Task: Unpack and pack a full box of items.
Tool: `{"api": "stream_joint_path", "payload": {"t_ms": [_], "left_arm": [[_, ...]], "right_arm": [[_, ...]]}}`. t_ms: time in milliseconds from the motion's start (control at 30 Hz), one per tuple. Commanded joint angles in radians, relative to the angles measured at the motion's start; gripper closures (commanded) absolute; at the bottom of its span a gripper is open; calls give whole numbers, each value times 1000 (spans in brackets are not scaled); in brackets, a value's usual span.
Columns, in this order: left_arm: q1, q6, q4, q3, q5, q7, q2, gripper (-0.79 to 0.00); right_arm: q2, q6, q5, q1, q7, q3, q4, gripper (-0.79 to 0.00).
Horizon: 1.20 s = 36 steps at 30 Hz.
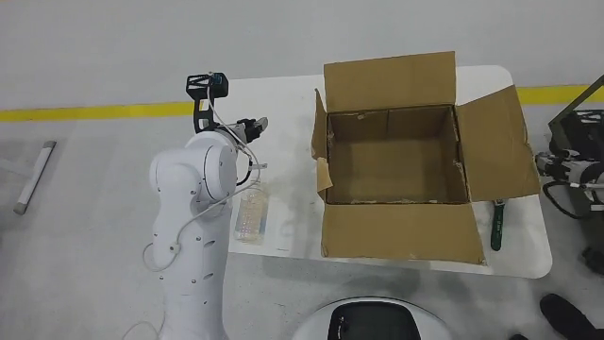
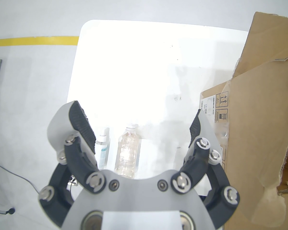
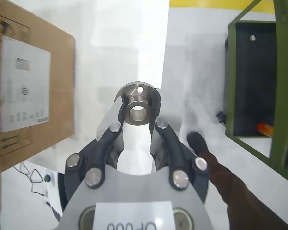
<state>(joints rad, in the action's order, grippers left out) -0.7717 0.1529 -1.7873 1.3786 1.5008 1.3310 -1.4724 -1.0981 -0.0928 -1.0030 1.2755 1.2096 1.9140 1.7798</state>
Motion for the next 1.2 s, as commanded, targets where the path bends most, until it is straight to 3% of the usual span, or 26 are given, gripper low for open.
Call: {"api": "stream_joint_path", "payload": {"t_ms": [0,267,633,1167], "left_arm": [[0,0,0,0,0,0,0,-785],[0,0,0,0,0,0,0,-785],[0,0,0,0,0,0,0,-785],[0,0,0,0,0,0,0,-785]], "right_arm": [[2,8,-49,-6,11,-35,-8,0],[12,3,-106,-20,77,-83,-40,0],[23,-21,-69,7,172,-97,-41,0],[33,-12,-62,9,193,-170,-74,0]]}}
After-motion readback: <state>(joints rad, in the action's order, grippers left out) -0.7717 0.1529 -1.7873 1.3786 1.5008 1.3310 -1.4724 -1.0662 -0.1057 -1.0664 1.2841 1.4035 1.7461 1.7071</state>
